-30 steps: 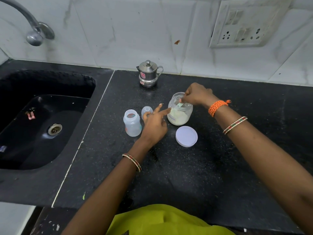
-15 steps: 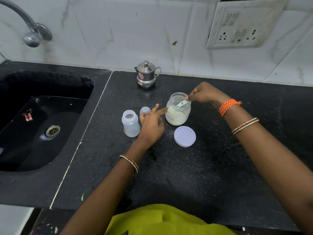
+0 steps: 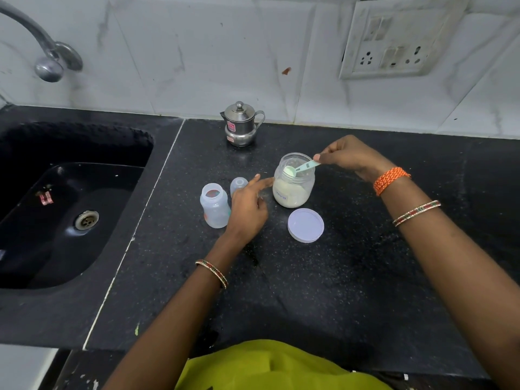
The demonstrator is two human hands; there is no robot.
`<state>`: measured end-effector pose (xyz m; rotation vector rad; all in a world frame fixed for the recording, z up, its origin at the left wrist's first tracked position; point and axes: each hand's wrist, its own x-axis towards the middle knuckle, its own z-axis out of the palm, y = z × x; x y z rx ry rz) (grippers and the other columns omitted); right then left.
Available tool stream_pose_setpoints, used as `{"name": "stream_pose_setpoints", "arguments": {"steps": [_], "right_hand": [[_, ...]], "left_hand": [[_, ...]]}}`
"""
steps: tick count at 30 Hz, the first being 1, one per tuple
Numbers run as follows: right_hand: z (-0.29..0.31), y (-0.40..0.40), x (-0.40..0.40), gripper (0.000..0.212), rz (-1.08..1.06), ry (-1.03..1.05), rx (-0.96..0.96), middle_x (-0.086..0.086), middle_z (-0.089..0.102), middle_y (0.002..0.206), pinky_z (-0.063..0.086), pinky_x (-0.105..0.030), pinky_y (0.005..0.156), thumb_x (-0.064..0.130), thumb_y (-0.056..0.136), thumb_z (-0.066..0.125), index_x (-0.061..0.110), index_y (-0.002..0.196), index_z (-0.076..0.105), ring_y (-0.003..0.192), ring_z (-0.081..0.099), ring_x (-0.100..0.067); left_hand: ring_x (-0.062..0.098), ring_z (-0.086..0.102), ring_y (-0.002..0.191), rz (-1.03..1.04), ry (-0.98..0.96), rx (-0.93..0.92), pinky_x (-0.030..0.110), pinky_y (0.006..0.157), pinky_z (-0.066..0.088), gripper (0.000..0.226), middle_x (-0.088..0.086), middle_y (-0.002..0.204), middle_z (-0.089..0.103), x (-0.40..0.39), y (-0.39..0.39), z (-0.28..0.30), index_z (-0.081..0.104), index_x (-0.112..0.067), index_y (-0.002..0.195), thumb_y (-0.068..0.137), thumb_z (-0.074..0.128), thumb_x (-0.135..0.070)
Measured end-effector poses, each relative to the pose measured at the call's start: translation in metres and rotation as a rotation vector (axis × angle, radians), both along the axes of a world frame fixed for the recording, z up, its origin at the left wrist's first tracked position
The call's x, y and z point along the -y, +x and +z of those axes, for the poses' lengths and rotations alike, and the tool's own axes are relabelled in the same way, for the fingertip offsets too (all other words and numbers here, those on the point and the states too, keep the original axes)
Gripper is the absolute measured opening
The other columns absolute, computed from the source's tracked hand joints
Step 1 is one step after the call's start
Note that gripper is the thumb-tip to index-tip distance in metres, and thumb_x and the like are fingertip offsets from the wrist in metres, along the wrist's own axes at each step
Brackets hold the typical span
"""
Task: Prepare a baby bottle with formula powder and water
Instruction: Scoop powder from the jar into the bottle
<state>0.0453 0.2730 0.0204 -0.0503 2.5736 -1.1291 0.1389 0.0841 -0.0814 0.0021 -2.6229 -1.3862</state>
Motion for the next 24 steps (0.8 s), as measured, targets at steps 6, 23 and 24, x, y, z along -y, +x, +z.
{"name": "stream_pose_setpoints", "arguments": {"steps": [6,23,24], "right_hand": [[-0.002,0.003,0.008,0.033,0.045,0.051,0.007,-0.002,0.064,0.082,0.041,-0.029,0.078,0.019,0.086,0.068,-0.009,0.102,0.068,0.079,0.054,-0.012],[0.0,0.001,-0.015,0.019,-0.159,-0.159,-0.088,0.0,0.054,0.072,0.035,-0.024,0.064,0.024,0.088,0.066,0.006,0.088,0.07,0.072,0.044,-0.011],[0.001,0.003,-0.013,0.02,-0.167,-0.18,-0.105,-0.001,0.053,0.07,0.035,-0.023,0.063,0.025,0.088,0.067,0.005,0.087,0.07,0.07,0.044,-0.011]], "left_hand": [[0.013,0.03,0.139,0.012,0.013,0.001,-0.009,0.089,0.016,0.06,0.001,0.133,0.057,0.0,0.0,-0.004,0.056,-0.014,0.126,0.077,0.04,0.016],[-0.011,0.054,0.091,0.07,0.091,-0.145,-0.002,0.084,0.034,0.05,-0.003,0.119,0.064,0.003,0.006,0.019,0.061,-0.015,0.119,0.081,0.041,0.011],[-0.008,0.056,0.089,0.082,0.11,-0.178,0.005,0.086,0.041,0.049,-0.006,0.115,0.065,0.004,0.007,0.021,0.062,-0.016,0.117,0.081,0.041,0.01]]}}
